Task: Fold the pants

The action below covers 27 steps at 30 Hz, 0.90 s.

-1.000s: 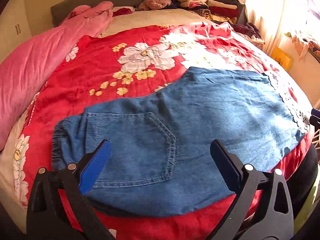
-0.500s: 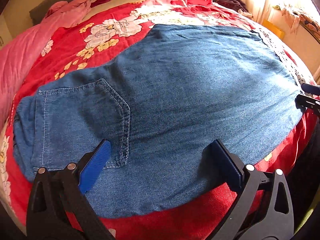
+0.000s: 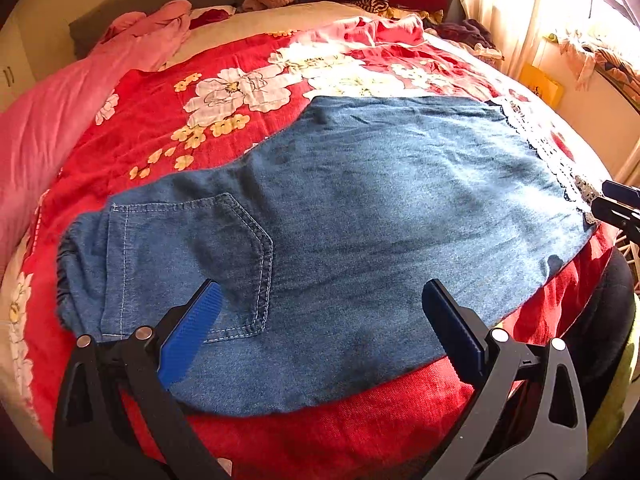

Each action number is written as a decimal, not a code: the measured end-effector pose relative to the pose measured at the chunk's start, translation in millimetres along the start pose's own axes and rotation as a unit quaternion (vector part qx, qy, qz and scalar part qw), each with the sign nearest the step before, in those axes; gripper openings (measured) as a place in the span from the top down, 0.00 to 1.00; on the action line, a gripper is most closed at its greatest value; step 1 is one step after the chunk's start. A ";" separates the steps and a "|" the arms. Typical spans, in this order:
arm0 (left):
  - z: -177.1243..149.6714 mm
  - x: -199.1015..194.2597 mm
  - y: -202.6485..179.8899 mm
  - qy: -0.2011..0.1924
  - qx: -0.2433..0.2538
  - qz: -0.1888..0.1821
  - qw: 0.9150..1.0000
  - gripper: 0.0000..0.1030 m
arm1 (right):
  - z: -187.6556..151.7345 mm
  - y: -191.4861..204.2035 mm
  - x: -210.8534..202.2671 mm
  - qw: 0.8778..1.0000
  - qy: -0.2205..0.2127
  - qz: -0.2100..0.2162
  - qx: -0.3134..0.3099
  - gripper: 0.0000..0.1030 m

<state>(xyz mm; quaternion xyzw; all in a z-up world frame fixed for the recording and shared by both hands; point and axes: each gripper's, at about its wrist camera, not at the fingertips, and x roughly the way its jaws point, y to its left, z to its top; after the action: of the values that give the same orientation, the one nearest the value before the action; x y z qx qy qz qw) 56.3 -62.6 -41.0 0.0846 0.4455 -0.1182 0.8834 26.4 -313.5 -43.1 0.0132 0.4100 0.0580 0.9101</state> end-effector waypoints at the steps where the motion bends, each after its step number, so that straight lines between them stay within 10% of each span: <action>1: 0.7 -2.0 -0.4 -0.002 0.000 -0.001 1.000 0.08 | 0.5 0.0 -3.7 1.000 -0.007 -0.005 0.001 0.08; 27: 36.1 -32.0 -52.1 -0.045 0.034 -0.037 0.998 0.08 | 3.0 -25.0 -49.8 0.996 -0.075 -0.015 0.042 0.06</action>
<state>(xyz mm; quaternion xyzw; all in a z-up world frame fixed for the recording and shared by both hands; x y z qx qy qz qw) 50.7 -117.4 3.8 0.0925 0.4039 -0.1689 0.8943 -1.6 -344.1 -5.8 0.0493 0.3432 0.0260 0.9376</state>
